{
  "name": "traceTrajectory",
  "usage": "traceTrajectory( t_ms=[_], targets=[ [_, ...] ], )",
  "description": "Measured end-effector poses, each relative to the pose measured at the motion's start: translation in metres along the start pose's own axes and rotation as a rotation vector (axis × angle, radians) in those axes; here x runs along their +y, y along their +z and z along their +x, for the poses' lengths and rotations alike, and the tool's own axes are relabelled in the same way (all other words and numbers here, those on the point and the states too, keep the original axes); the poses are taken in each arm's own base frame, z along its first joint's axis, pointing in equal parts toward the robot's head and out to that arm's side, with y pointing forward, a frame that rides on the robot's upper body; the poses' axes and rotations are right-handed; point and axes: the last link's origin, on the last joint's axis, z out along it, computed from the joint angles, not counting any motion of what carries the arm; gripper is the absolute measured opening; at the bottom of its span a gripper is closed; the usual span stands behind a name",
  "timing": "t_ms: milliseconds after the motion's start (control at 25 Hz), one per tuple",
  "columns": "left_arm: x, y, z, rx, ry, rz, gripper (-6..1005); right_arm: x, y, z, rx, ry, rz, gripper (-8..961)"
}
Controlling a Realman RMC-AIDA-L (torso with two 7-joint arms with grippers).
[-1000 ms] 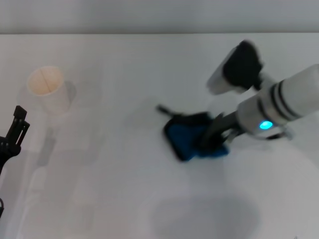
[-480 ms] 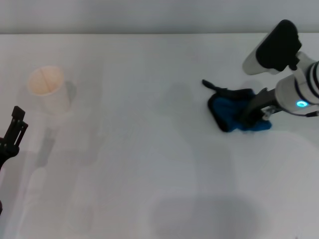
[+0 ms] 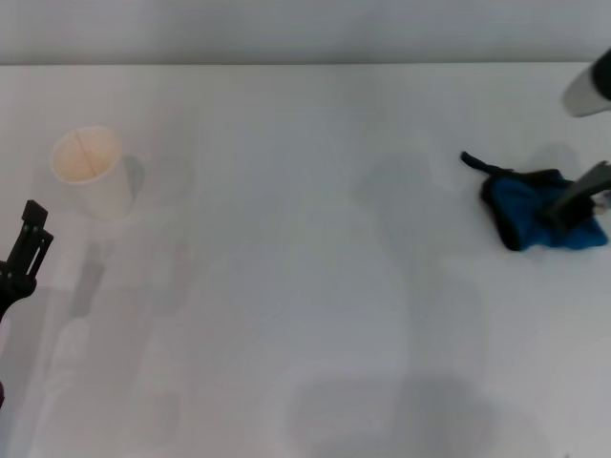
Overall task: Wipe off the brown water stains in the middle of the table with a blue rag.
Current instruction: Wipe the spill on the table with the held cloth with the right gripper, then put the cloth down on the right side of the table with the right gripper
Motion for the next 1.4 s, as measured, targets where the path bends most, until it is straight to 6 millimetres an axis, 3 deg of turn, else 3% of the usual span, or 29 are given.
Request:
traceTrajectory(
  t_ms=[280, 480, 920, 1400],
  targets=[
    [0.000, 0.000, 0.000, 0.003, -0.002, 0.002, 834, 0.000, -0.012, 0.019, 0.064, 0.029, -0.056, 76],
    [0.000, 0.001, 0.001, 0.005, -0.001, 0.003, 835, 0.021, -0.004, 0.025, 0.121, 0.011, -0.113, 77],
    [0.000, 0.004, 0.002, 0.011, 0.003, 0.001, 835, 0.049, 0.000, 0.012, 0.106, -0.064, -0.189, 78],
    [0.001, 0.006, 0.002, 0.013, 0.005, -0.001, 835, 0.063, 0.000, 0.001, 0.083, -0.104, -0.237, 79]
  ],
)
